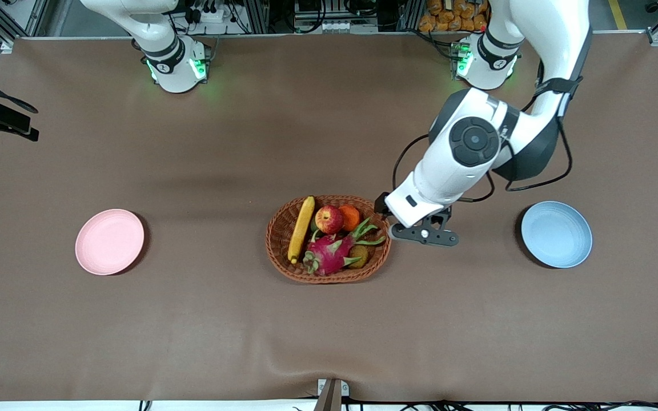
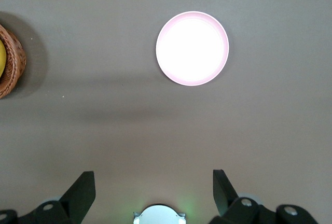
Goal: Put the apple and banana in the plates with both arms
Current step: 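Move the left gripper over the basket and lower onto the red apple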
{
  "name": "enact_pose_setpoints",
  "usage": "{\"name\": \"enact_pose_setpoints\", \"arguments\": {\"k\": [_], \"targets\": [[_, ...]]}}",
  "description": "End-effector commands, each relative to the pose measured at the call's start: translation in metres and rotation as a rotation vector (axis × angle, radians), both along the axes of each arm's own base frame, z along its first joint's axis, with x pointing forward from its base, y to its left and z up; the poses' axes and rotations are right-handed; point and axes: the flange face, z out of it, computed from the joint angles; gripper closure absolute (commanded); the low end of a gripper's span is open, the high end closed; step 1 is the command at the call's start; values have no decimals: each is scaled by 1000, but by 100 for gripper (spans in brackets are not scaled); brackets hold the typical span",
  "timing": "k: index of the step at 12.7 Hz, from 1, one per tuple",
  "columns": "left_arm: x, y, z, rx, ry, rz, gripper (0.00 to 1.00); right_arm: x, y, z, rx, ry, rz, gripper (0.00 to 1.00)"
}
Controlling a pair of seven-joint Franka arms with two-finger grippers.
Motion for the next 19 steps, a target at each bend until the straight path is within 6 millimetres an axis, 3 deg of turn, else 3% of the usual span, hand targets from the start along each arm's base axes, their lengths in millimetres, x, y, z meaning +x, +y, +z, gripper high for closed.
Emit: {"name": "enact_pose_setpoints", "arguments": {"k": [1,4,5,7,10,13,15,17,19], "targets": [[8,-23,-21,-26,-43,73,0,-2,-22,17,-1,-10,-37,0],[14,-52,-56,-61,-47,104,0,-6,-61,38,-2,-65,-117,0],[4,-77,-63,-71,-32,154,0,-2,-63,31,22,-58,-125,0],[1,-103,-67,-96,-36,252,0,7,-52,22,56,-50,-115,0],[-14,-121,-78,-84,-23,223,0,27,-48,12,134,-39,-268,0],[-27,-135,-92,-66,-11,188,0,41,-37,-7,161,-7,-260,0],[-31,-135,-100,-15,-39,151,0,49,-19,-16,172,8,-226,0],[-32,-136,-112,-4,-29,150,0,63,14,-18,186,-38,-189,0],[-41,-147,-116,-10,-11,158,0,69,18,-26,250,-27,-225,0]]}}
